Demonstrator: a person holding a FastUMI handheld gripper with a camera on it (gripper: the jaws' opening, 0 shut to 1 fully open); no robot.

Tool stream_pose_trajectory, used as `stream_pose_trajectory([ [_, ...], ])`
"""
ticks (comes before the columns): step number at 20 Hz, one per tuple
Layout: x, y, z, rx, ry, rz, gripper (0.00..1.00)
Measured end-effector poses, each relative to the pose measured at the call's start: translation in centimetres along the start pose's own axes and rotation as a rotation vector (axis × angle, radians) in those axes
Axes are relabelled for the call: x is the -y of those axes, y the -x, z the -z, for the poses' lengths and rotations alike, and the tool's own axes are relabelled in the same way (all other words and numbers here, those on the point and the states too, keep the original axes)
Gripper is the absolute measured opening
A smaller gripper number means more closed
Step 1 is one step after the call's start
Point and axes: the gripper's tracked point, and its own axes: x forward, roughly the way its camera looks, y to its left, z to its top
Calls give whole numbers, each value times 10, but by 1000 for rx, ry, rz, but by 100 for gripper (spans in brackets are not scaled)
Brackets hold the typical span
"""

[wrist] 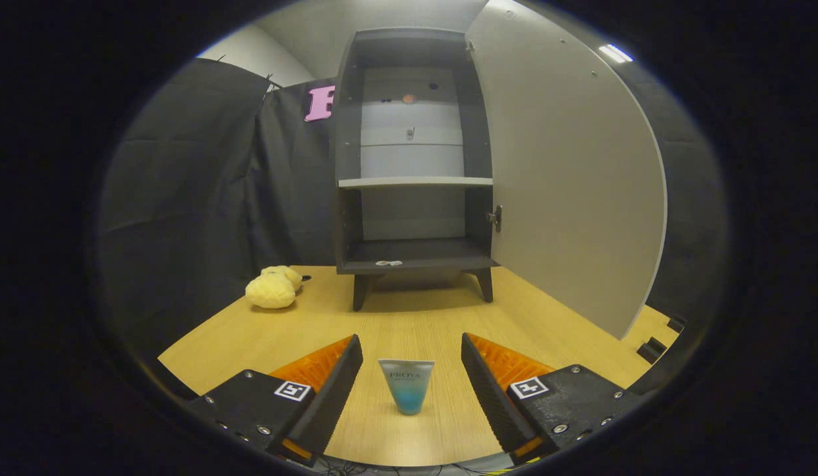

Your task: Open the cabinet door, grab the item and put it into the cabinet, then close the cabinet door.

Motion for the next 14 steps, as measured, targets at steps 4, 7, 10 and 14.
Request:
stream_pose_trajectory([
  [4,-2,-12,32,-69,7,0,93],
  [7,0,-22,55,-123,0,6,92],
  [10,1,-31,67,-155,-5,13,88],
  [14,-1,-38,75,-186,10,9,76],
])
